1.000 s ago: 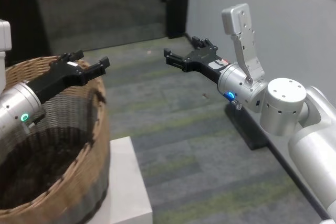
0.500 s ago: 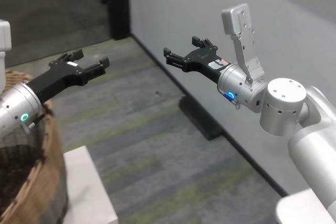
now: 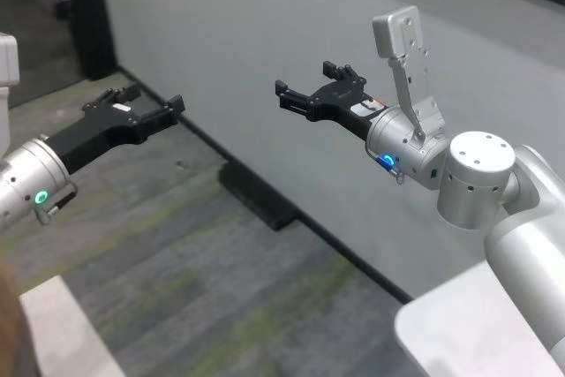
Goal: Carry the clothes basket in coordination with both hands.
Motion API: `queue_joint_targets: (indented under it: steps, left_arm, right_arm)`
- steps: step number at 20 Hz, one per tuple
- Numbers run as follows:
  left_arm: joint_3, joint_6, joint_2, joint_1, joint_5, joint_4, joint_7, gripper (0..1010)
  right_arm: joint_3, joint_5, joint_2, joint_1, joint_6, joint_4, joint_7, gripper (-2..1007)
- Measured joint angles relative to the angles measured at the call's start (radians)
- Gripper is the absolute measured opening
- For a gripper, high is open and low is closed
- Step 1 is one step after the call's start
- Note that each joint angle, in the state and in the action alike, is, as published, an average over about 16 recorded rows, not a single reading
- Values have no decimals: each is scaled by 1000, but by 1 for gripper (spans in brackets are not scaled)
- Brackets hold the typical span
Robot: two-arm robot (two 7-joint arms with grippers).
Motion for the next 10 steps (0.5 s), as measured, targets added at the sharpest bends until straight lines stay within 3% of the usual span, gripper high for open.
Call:
queue_joint_targets:
  steps: [10]
  left_arm:
    - [0, 0, 0, 0, 0, 0, 0, 1000]
  right_arm:
    - [0, 0, 0, 0, 0, 0, 0, 1000]
